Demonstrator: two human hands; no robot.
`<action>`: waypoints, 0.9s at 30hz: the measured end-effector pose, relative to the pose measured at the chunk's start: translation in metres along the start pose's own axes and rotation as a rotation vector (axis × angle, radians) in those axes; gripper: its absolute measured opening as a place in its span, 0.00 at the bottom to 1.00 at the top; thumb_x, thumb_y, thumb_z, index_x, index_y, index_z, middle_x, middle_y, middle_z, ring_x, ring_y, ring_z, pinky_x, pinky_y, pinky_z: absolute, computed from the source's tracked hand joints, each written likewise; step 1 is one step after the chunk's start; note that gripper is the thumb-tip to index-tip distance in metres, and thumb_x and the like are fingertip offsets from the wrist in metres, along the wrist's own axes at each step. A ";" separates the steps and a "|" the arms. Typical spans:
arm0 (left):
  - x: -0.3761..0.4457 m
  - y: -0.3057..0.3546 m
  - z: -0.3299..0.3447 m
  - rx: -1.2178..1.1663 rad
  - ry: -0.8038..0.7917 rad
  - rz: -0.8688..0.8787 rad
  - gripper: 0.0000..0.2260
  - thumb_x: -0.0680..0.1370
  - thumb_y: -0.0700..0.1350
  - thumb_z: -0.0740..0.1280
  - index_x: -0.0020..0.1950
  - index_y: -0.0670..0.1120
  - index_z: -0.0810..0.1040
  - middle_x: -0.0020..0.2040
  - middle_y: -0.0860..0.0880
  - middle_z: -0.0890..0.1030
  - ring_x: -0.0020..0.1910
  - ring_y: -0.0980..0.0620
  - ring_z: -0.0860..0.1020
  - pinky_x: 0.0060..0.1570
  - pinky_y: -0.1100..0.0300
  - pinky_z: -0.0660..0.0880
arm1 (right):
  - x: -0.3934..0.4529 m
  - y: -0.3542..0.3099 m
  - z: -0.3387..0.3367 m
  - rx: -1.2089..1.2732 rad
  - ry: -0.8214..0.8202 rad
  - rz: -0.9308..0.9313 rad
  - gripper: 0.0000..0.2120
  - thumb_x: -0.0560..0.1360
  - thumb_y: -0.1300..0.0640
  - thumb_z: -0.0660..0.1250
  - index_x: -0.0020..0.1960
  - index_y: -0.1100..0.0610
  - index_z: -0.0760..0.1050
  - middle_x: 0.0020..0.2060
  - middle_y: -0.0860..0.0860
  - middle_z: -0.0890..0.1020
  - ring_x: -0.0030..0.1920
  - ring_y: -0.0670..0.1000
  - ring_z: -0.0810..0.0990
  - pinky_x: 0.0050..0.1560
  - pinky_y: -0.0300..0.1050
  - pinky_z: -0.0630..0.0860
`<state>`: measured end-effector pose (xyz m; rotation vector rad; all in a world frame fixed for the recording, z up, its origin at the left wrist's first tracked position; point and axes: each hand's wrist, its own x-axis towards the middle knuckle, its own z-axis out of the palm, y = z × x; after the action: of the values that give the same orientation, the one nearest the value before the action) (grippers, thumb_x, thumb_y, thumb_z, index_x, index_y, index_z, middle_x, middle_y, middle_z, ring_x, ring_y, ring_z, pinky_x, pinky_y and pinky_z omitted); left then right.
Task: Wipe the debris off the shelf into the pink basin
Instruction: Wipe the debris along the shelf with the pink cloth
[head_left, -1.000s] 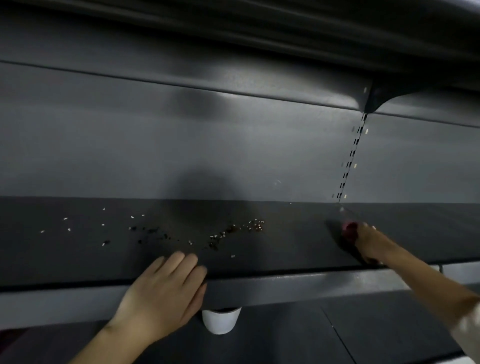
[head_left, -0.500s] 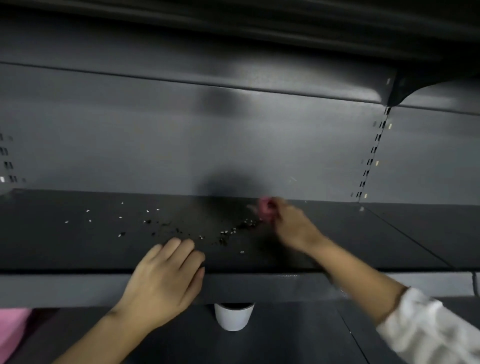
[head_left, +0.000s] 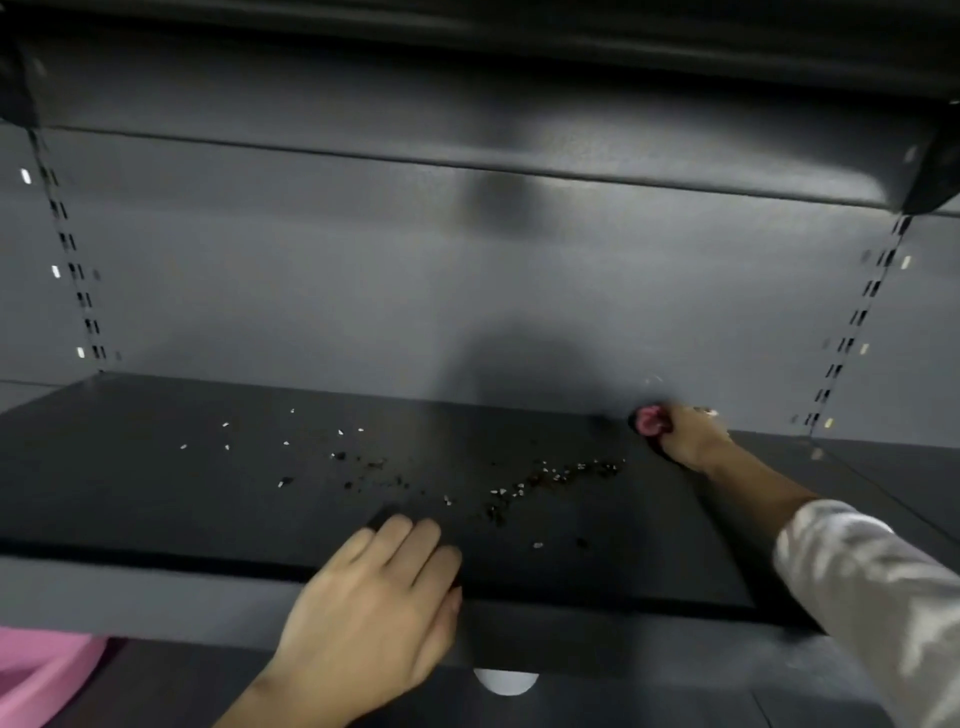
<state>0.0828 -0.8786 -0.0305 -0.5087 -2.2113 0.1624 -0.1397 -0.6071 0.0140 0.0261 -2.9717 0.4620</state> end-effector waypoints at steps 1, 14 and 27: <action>0.000 0.000 0.000 -0.001 -0.005 0.003 0.13 0.70 0.49 0.60 0.36 0.45 0.81 0.34 0.47 0.78 0.39 0.49 0.66 0.36 0.57 0.63 | -0.003 -0.008 0.003 0.022 -0.011 -0.058 0.16 0.74 0.61 0.61 0.62 0.61 0.72 0.61 0.63 0.77 0.63 0.62 0.73 0.66 0.53 0.69; -0.002 0.001 -0.008 -0.038 -0.025 -0.039 0.13 0.71 0.48 0.58 0.34 0.45 0.80 0.32 0.49 0.76 0.31 0.49 0.74 0.34 0.59 0.62 | -0.053 -0.048 -0.017 0.545 -0.133 -0.369 0.18 0.74 0.71 0.58 0.58 0.55 0.73 0.50 0.63 0.81 0.49 0.71 0.78 0.46 0.48 0.74; -0.011 -0.016 -0.016 -0.131 -0.051 0.074 0.13 0.70 0.49 0.57 0.35 0.49 0.80 0.33 0.52 0.78 0.32 0.53 0.76 0.29 0.66 0.72 | -0.098 -0.071 0.008 0.258 -0.173 -0.236 0.19 0.74 0.69 0.58 0.63 0.59 0.70 0.63 0.56 0.76 0.59 0.51 0.75 0.58 0.37 0.67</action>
<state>0.0965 -0.8988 -0.0230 -0.6659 -2.2641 0.0700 -0.0414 -0.6777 0.0144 0.4590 -2.9955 0.8442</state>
